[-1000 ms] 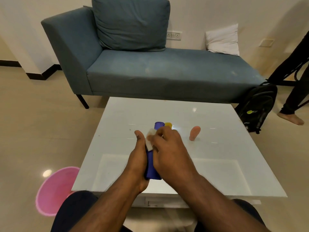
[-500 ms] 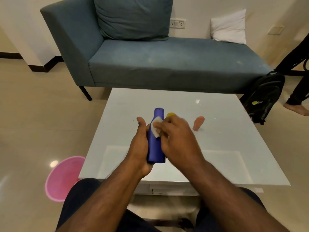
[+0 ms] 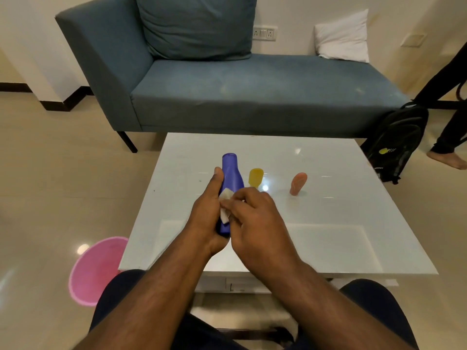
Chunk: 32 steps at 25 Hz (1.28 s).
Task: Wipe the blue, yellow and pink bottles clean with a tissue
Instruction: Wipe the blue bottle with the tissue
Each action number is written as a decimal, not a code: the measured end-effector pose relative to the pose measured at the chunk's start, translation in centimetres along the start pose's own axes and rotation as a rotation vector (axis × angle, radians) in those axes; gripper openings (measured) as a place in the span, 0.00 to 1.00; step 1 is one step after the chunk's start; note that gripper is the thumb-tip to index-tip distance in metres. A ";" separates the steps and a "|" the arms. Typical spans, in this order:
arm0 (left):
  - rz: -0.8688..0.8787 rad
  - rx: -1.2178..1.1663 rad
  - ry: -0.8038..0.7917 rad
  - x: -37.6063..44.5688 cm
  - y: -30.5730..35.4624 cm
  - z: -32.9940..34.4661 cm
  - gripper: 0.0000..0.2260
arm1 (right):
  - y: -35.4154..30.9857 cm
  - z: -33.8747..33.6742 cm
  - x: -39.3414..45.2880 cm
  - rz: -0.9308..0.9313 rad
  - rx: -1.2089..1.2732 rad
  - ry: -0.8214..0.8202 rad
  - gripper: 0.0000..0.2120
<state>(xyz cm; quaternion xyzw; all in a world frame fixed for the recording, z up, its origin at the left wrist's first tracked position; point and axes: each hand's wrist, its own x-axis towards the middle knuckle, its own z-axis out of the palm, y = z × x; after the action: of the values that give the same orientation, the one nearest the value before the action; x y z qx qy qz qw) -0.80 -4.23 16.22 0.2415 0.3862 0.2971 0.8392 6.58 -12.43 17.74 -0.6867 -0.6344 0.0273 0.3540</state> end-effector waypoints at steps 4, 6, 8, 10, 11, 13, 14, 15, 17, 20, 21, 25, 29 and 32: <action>0.011 -0.014 0.010 0.3 0.2 -0.5 0.27 | 1.6 -0.5 -0.9 0.047 0.051 -0.037 0.11; 0.012 -0.009 0.015 0.3 0.0 -0.4 0.27 | 2.1 -0.4 -0.2 0.101 0.074 0.008 0.09; 0.002 -0.043 0.012 0.4 0.1 -0.4 0.27 | 1.4 0.0 -1.0 0.062 0.052 -0.001 0.10; -0.006 -0.050 0.001 0.3 0.2 -0.3 0.26 | 0.9 0.2 -2.6 0.016 0.036 -0.045 0.13; -0.004 -0.041 0.000 0.3 0.2 -0.3 0.26 | 1.1 0.0 -2.9 0.036 0.087 -0.043 0.13; -0.003 -0.018 -0.003 0.2 -0.1 -0.4 0.26 | 2.0 -0.2 -2.2 0.134 0.222 0.004 0.11; -0.005 -0.002 -0.008 0.1 -0.3 -0.5 0.26 | 2.4 -0.2 -1.4 0.164 0.263 0.026 0.10; -0.003 0.018 -0.010 -0.1 -0.6 -0.5 0.26 | 2.6 -0.4 -0.5 0.174 0.271 0.047 0.09; 0.015 0.054 -0.022 -0.3 -0.8 -0.4 0.24 | 2.9 -0.7 1.5 0.202 0.313 0.065 0.07; 0.028 0.054 -0.055 -0.9 -0.8 -0.2 0.22 | 3.0 -1.0 3.0 0.271 0.435 0.076 0.05; 0.037 0.054 -0.048 -0.9 -0.7 -0.2 0.22 | 3.0 -0.9 2.9 0.283 0.454 0.075 0.05; 0.054 0.045 0.021 -0.5 -0.3 -0.8 0.23 | 2.5 -0.2 -0.7 0.267 0.396 0.069 0.06; 0.039 0.080 0.027 -0.8 -0.4 -0.7 0.22 | 2.4 -0.3 -1.7 0.295 0.415 0.083 0.06; 0.062 0.084 -0.041 -1.2 -0.3 -0.1 0.22 | 2.4 -1.3 1.6 0.329 0.500 0.103 0.05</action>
<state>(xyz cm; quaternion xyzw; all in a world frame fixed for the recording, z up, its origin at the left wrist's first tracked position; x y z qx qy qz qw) -1.39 -5.29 16.60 0.2943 0.3735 0.3015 0.8264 9.54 -11.47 18.12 -0.6723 -0.4693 0.2047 0.5347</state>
